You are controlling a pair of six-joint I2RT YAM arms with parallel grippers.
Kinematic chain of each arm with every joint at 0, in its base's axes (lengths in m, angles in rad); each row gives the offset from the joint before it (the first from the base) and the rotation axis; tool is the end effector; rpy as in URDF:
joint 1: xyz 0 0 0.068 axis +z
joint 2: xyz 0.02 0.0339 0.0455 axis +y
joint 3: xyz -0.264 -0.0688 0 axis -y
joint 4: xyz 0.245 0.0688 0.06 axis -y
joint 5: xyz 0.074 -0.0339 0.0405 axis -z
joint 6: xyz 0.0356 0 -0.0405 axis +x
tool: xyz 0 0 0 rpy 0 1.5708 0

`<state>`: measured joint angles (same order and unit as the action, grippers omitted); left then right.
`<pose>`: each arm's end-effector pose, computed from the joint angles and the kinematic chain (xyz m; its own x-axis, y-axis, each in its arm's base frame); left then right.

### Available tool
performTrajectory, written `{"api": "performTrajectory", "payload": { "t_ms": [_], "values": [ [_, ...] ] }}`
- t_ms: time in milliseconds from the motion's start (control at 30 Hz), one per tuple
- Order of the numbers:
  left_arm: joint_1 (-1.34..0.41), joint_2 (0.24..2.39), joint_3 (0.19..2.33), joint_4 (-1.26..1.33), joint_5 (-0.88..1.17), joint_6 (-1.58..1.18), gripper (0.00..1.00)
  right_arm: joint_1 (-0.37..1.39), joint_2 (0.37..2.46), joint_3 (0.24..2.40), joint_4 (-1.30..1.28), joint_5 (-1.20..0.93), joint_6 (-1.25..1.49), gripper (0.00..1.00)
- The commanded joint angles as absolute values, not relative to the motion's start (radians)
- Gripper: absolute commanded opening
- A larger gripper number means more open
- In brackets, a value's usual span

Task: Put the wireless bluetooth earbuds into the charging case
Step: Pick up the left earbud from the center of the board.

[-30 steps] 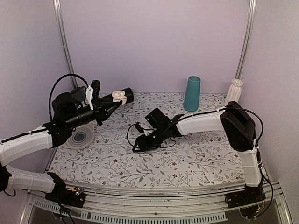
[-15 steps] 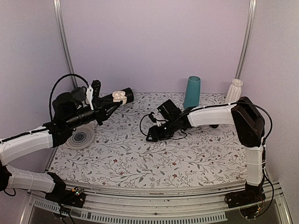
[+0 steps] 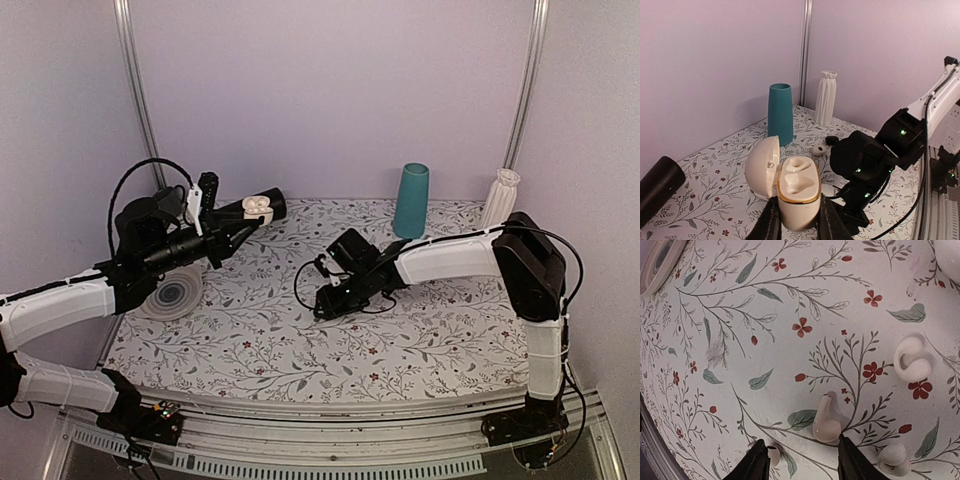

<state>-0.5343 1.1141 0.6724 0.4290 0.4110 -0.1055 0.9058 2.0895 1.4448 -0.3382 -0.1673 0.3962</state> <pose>0.2142 -0.1433 0.2986 -0.0962 -0.0552 -0.9938 0.8050 0.5829 -0.1103 0.2689 0.3525 0.1527 -0.7951 -0.3973 -0.4582 -0.5702 0.7470 0.3419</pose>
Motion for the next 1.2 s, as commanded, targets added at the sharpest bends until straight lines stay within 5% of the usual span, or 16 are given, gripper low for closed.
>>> {"api": "performTrajectory", "payload": {
  "t_ms": [0,1167],
  "values": [
    [-0.522,1.123,0.699,0.457,0.425,-0.113,0.0,0.924,2.06,1.421,-0.332,-0.073,0.404,0.46],
    [-0.522,1.109,0.705,0.436,0.42,-0.126,0.0,0.965,2.013,1.129,0.064,0.016,0.103,0.35]
  ]
}}
